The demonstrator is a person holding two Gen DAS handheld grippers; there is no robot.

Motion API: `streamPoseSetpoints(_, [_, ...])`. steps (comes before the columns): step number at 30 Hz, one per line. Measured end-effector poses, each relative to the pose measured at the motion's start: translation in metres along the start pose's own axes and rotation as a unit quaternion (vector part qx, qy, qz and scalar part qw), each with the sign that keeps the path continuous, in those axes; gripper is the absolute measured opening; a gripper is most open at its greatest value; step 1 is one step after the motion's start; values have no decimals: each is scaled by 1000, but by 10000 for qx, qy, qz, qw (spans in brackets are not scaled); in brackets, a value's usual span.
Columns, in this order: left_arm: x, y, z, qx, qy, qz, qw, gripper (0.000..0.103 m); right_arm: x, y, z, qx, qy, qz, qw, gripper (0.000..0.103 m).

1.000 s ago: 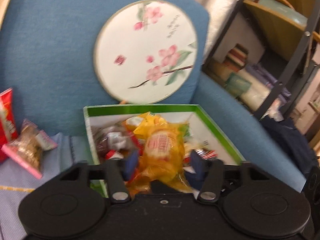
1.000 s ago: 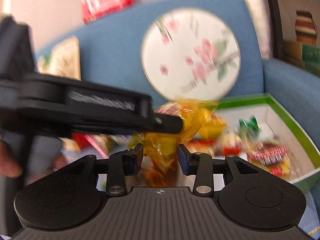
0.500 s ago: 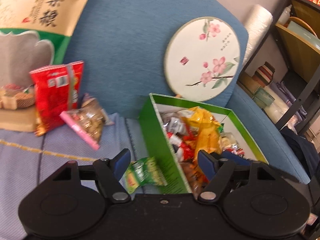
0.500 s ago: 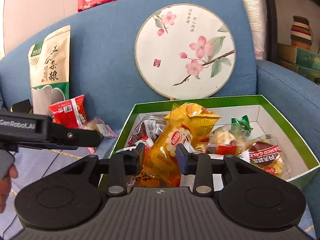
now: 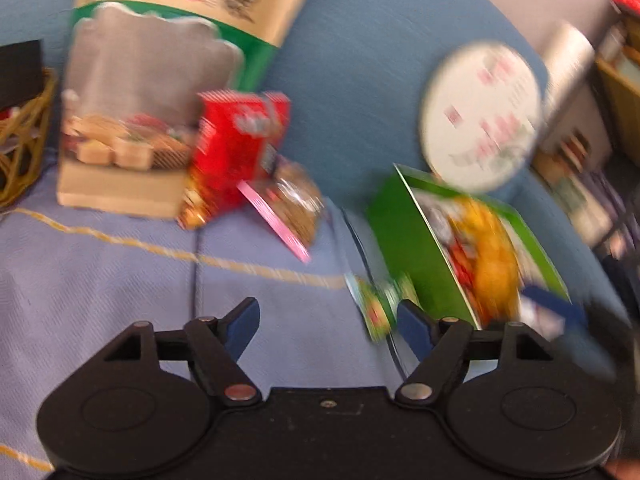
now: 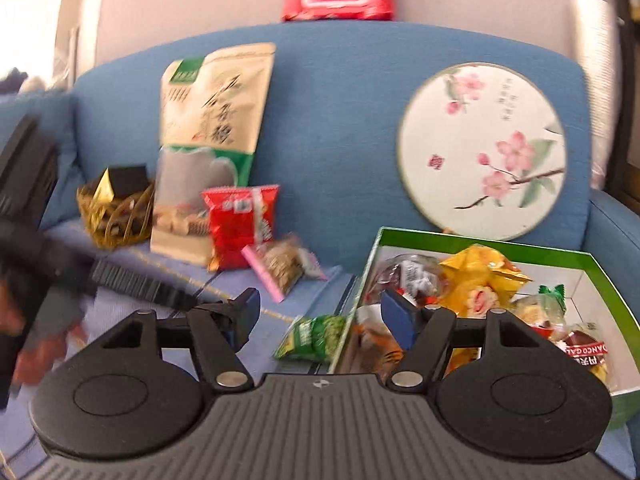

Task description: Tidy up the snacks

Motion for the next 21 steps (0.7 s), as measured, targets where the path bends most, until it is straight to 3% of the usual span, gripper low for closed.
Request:
streamPoseSetpoints(6, [-9,-23,-41,503,484,-305,9971,103,-1,-4,1,-30,-65,38,10000,103])
streamPoseSetpoints(17, [-16,-86,-64,433,798,-533,9944,103,10,-15,3,-147,-332,130,9993,103])
streamPoseSetpoints(18, [-15,-88,-64,384,634,-666,9950,88,9,-16,3,-182,-312,110,9993,103])
streamPoseSetpoints(21, [-14,-82,-59,284,191,-774,9964,81,7,-17,4,-215,-279,83,9993,103])
Point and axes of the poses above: each gripper's, at about its wrist camera, not at the fingertips, and y roughly against the way its jaws point, x to its right, z to its underside, the point moved 8 cm from there along -y, roughly the way its jaws point, and after that the axes turned 10 degrees about -x, right-handed, at the moved point
